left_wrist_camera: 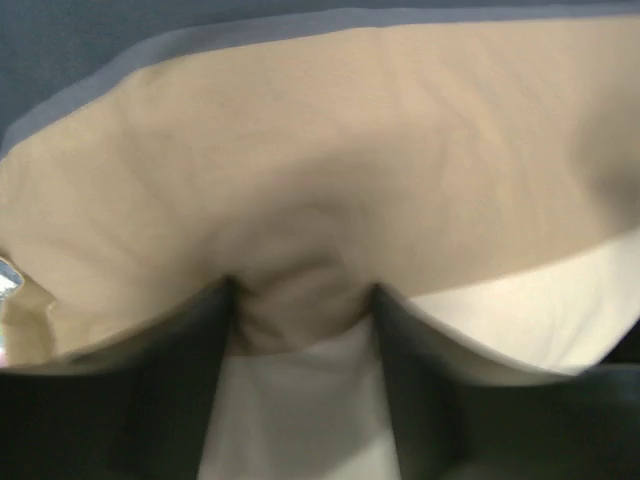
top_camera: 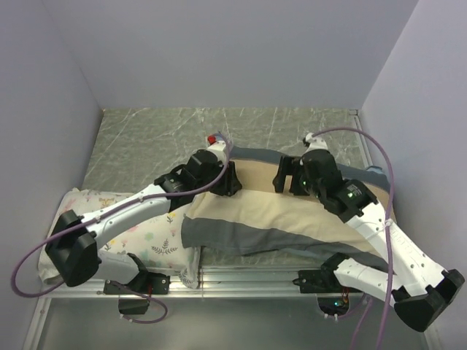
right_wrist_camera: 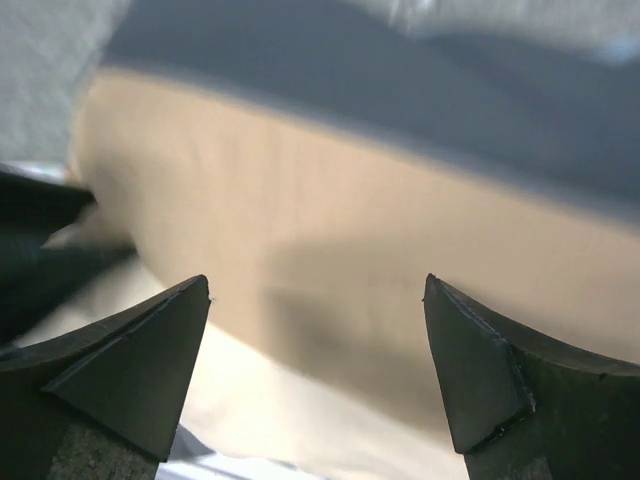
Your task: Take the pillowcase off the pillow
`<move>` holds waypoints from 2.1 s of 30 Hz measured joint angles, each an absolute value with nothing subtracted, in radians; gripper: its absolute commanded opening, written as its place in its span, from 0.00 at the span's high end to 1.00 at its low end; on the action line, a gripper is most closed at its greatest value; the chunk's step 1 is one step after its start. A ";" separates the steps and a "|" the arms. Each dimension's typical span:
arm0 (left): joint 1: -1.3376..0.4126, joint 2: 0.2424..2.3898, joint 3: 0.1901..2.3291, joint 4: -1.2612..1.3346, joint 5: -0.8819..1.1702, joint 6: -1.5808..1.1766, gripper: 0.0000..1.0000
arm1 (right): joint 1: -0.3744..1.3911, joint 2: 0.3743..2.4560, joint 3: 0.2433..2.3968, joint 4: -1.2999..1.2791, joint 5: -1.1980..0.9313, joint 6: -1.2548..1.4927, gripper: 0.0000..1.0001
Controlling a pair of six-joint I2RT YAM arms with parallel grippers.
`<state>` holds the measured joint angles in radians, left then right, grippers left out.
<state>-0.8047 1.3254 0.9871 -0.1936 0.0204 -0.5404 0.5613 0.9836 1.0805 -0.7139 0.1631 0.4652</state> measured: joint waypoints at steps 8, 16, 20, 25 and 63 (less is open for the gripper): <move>-0.804 1.470 1.103 -0.204 0.003 -0.538 1.00 | 0.659 0.897 0.994 -0.807 0.242 0.538 0.00; -0.743 1.574 1.230 -0.212 0.009 -0.551 1.00 | 0.673 0.882 1.022 -0.892 0.270 0.527 0.00; -0.690 1.621 1.314 -0.242 0.035 -0.555 1.00 | 0.693 0.904 1.036 -0.920 0.272 0.502 0.00; -0.621 1.669 1.399 -0.277 0.072 -0.554 1.00 | 0.704 0.960 1.035 -0.929 0.290 0.480 0.00; -0.469 1.524 1.538 -0.411 0.001 -0.459 0.07 | 0.722 1.541 1.892 -1.040 0.303 0.303 1.00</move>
